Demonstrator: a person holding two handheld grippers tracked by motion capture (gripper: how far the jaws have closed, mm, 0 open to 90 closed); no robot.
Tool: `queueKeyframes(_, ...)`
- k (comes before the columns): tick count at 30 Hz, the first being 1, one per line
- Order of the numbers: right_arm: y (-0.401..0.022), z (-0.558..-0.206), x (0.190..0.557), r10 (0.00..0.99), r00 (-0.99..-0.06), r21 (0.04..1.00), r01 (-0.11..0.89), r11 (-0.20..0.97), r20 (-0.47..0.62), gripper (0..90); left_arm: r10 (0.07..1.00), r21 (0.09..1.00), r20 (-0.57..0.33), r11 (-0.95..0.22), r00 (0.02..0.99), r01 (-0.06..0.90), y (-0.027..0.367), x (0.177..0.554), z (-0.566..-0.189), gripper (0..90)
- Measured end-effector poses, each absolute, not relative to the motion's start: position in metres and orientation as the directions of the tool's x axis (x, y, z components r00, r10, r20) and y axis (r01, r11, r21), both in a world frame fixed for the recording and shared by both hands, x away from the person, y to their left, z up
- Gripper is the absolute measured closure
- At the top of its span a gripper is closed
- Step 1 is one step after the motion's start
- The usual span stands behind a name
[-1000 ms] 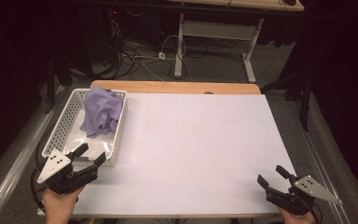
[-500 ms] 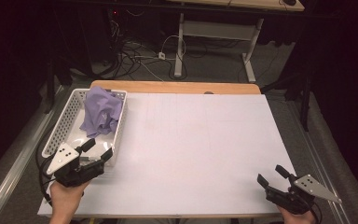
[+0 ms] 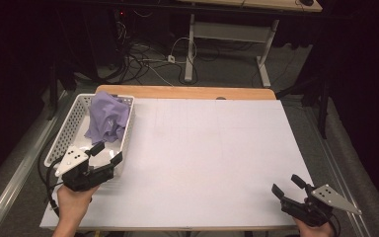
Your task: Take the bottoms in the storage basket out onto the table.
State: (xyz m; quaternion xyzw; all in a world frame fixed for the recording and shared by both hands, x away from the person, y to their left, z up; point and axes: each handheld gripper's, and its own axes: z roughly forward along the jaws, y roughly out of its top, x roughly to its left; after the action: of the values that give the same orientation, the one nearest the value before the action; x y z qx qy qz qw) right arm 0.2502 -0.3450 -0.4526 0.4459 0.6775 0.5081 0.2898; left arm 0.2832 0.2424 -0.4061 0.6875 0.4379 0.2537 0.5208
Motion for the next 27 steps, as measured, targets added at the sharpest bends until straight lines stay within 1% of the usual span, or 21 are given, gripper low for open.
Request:
queueKeyframes(13,-0.345,-0.453,0.251,0.899,-0.434,0.945,0.314,0.088,0.06,20.5,0.86,0.94,-0.116,-0.067,0.498,0.335,0.235,0.294,-0.402,28.2)
queueKeyframes(27,-0.345,-0.453,0.251,0.898,-0.434,0.946,0.312,0.084,0.063,20.5,0.862,0.937,-0.101,-0.086,0.497,0.339,0.229,0.305,-0.396,28.2)
